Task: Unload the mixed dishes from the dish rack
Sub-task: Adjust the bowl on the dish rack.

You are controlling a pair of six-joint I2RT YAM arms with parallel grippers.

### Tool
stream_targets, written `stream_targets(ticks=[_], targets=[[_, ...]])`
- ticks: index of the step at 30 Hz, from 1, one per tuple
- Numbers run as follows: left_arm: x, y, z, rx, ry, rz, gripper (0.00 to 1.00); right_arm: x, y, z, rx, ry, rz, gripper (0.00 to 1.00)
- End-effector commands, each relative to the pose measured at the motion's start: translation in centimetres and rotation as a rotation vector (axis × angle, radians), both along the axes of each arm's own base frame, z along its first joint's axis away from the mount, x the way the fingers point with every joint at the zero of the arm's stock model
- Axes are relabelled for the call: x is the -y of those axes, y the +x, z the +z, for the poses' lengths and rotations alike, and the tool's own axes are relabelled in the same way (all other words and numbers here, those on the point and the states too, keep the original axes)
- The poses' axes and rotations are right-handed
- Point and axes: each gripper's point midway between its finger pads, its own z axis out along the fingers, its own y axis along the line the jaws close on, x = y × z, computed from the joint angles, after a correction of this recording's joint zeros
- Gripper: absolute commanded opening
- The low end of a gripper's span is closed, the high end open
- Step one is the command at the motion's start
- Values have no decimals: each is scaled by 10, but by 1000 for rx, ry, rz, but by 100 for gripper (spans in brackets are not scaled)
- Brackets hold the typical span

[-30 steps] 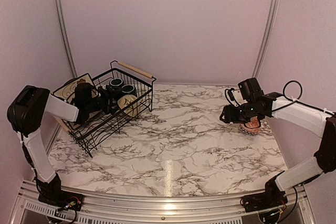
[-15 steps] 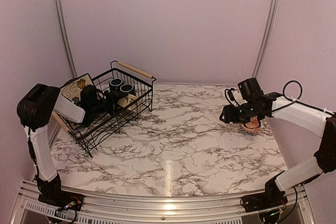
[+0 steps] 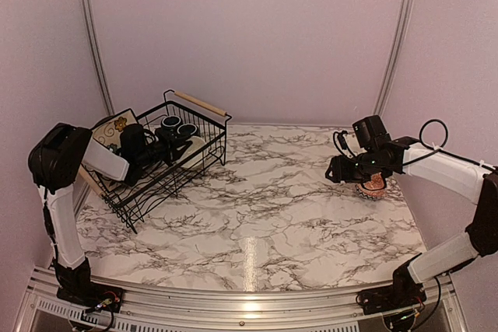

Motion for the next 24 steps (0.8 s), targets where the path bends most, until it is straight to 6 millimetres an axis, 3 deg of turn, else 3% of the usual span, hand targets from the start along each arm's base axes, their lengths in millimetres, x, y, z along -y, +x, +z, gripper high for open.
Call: stream_targets(ticks=[1, 3, 6, 7, 11, 15, 19, 24], targets=[[-1, 7, -13, -36, 45, 18, 20, -8, 3, 11, 29, 16, 13, 59], [-1, 9, -20, -72, 67, 20, 19, -8, 4, 11, 26, 16, 14, 59], [-4, 9, -20, -65, 185, 35, 36, -9, 4, 12, 26, 11, 18, 59], [-7, 4, -29, -96, 292, 29, 40, -8, 4, 11, 26, 8, 16, 59], [-23, -4, -9, 2, 641, 30, 52, -8, 3, 7, 18, 2, 16, 59], [-47, -14, 3, 30, 841, 42, 66, -8, 3, 1, 12, 3, 17, 59], [-74, -28, -9, -39, 1035, 47, 82, -12, 5, -3, 4, 11, 24, 59], [-77, -34, -39, -143, 1182, -76, 85, -14, 5, 4, 18, 9, 26, 59]])
